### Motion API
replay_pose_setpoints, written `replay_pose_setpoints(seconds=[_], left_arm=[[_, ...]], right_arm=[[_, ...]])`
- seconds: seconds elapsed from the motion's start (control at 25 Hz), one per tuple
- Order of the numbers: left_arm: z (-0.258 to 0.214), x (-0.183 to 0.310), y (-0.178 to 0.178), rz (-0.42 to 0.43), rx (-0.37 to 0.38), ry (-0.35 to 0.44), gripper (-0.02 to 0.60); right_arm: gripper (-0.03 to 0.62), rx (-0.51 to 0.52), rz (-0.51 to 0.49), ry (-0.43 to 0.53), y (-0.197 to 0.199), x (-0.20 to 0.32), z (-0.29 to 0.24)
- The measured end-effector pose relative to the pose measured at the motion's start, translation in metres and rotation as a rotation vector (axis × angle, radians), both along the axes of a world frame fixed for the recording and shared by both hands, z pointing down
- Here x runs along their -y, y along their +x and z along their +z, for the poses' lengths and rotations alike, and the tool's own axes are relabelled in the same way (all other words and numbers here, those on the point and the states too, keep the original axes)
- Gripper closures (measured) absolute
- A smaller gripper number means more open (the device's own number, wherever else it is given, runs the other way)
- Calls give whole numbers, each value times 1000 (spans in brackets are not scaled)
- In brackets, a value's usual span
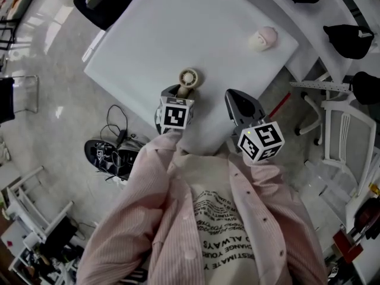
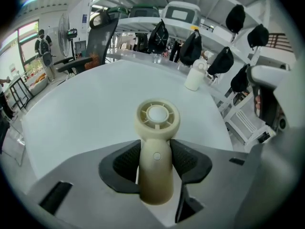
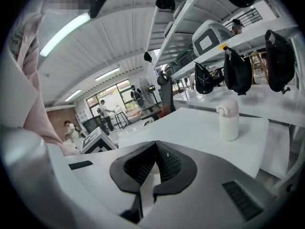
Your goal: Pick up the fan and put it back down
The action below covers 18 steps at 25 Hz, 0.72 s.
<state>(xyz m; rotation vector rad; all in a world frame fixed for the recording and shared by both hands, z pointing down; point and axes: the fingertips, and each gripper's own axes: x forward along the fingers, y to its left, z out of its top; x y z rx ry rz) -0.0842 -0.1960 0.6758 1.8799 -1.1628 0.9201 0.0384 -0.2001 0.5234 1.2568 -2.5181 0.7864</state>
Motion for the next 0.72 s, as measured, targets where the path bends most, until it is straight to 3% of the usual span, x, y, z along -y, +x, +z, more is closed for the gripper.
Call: replay_pose_setpoints(seconds=[0.4, 0.72], left_arm=[[6, -6, 1, 22, 52, -24, 396], [9, -6, 4, 39, 102, 3, 396]], right_arm=[[594, 3, -3, -3, 1, 3, 1], [594, 7, -16, -8, 1, 4, 3]])
